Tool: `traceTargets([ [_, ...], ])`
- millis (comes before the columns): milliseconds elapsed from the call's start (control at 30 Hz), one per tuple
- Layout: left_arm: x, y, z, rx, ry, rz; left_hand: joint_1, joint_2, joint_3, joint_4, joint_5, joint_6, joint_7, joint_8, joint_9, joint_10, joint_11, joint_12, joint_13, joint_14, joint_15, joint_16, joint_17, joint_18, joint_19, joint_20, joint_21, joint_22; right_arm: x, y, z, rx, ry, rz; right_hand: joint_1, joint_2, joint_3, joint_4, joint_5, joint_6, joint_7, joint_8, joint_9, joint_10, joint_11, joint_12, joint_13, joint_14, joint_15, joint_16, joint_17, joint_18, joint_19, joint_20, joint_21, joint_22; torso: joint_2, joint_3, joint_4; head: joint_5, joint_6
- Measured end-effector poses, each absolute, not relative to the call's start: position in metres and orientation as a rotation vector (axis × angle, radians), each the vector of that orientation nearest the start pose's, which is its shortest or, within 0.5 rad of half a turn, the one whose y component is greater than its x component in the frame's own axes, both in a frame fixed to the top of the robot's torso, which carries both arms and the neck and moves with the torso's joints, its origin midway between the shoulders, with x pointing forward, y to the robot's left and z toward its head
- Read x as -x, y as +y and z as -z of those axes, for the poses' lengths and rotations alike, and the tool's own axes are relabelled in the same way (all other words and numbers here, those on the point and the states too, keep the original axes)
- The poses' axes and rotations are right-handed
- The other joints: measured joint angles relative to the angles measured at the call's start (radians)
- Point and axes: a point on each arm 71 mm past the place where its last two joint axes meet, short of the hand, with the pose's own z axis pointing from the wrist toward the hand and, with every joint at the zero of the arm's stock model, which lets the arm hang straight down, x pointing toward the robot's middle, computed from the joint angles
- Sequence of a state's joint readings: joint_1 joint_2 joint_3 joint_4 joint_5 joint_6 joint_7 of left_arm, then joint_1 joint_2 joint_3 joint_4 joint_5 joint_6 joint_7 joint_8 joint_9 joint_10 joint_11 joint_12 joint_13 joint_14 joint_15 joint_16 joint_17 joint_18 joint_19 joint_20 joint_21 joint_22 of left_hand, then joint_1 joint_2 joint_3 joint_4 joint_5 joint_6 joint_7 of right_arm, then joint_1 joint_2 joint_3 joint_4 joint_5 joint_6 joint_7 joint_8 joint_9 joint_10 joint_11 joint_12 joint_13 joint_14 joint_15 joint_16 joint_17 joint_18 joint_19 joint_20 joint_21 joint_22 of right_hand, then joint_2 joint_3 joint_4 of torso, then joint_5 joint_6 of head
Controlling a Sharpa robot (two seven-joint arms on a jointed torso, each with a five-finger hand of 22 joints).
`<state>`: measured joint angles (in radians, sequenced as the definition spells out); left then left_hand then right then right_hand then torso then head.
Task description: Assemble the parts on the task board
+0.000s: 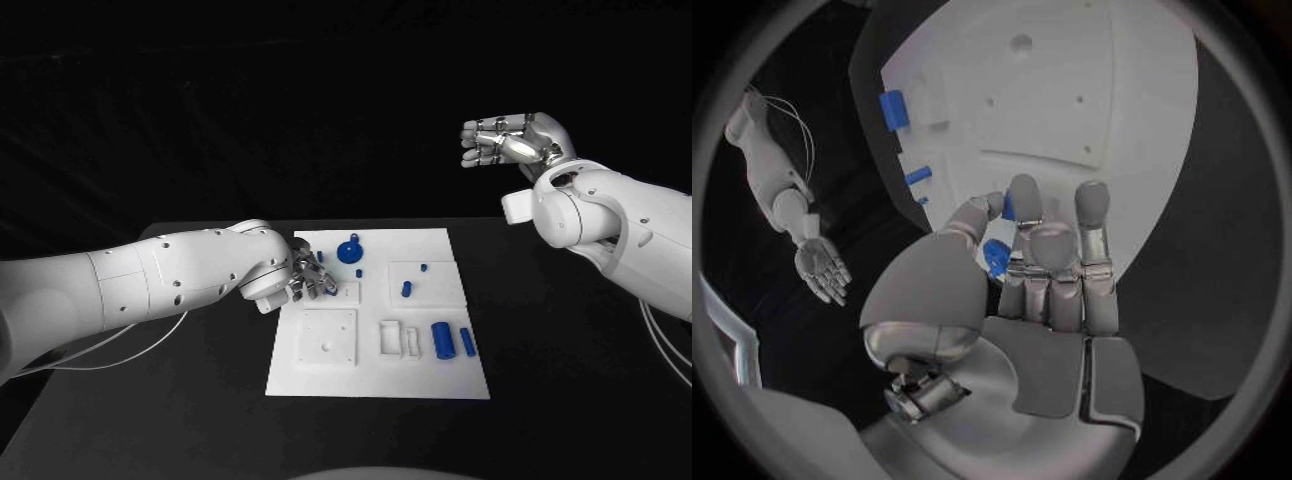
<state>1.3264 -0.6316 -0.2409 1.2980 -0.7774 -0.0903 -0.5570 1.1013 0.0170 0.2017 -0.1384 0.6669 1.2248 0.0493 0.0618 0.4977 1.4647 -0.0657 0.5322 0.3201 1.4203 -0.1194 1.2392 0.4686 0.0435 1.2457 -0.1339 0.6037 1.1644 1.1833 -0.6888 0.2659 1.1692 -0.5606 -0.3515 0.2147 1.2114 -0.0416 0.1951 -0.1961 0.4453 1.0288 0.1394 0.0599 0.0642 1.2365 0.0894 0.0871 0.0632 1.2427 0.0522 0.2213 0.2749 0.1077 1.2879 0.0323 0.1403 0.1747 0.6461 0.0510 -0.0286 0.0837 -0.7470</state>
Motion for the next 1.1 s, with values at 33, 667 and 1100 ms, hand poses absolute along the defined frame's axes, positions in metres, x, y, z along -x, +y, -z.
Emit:
traceTargets([
  [33, -0.5136, 0.1895, 0.2409, 0.520, 2.286, 0.375, 0.000, 0.000, 0.000, 0.000, 0.000, 0.000, 0.000, 0.000, 0.000, 0.000, 0.000, 0.000, 0.000, 0.000, 0.000, 0.000, 0.000, 0.000, 0.000, 0.000, 0.000, 0.000, -0.5732, -0.2498, 0.1066, -0.759, 1.266, -1.198, 0.003, 0.003, 0.002, -0.002, 0.000, 0.000, 0.000, 0.000, 0.000, 0.000, 0.000, 0.000, 0.000, 0.000, 0.000, 0.000, 0.000, 0.000, 0.000, 0.000, 0.000, 0.000, 0.000, 0.0000, 0.0000, 0.000, 0.000],
  [667, -0.5156, 0.1871, 0.2427, 0.506, 2.298, 0.361, -0.006, 0.006, 0.000, 0.000, -0.006, 0.003, 0.001, -0.001, 0.000, 0.004, 0.000, 0.000, 0.000, 0.002, 0.002, 0.000, -0.002, -0.005, 0.011, -0.004, -0.015, 0.020, -0.5735, -0.2455, 0.1070, -0.734, 1.283, -1.196, 0.030, 0.030, 0.011, -0.017, -0.008, 0.010, 0.005, 0.000, 0.000, 0.000, 0.000, 0.000, 0.000, 0.000, 0.000, -0.001, -0.004, -0.001, -0.020, -0.002, 0.034, 0.008, 0.000, 0.0008, -0.0004, 0.002, -0.010],
  [1100, -0.5173, 0.1819, 0.2420, 0.463, 2.319, 0.339, -0.015, 0.015, 0.002, 0.002, -0.009, 0.006, 0.001, -0.003, 0.067, 0.002, -0.002, 0.000, 0.002, -0.001, 0.000, 0.000, -0.005, -0.006, 0.011, -0.003, -0.030, 0.036, -0.5736, -0.2417, 0.1074, -0.717, 1.295, -1.188, 0.042, 0.031, 0.036, -0.047, -0.019, 0.014, 0.004, 0.000, 0.000, 0.000, 0.000, 0.000, -0.001, 0.000, 0.000, -0.001, -0.013, -0.001, -0.065, -0.004, 0.097, 0.051, 0.000, 0.0007, -0.0011, -0.001, -0.009],
])
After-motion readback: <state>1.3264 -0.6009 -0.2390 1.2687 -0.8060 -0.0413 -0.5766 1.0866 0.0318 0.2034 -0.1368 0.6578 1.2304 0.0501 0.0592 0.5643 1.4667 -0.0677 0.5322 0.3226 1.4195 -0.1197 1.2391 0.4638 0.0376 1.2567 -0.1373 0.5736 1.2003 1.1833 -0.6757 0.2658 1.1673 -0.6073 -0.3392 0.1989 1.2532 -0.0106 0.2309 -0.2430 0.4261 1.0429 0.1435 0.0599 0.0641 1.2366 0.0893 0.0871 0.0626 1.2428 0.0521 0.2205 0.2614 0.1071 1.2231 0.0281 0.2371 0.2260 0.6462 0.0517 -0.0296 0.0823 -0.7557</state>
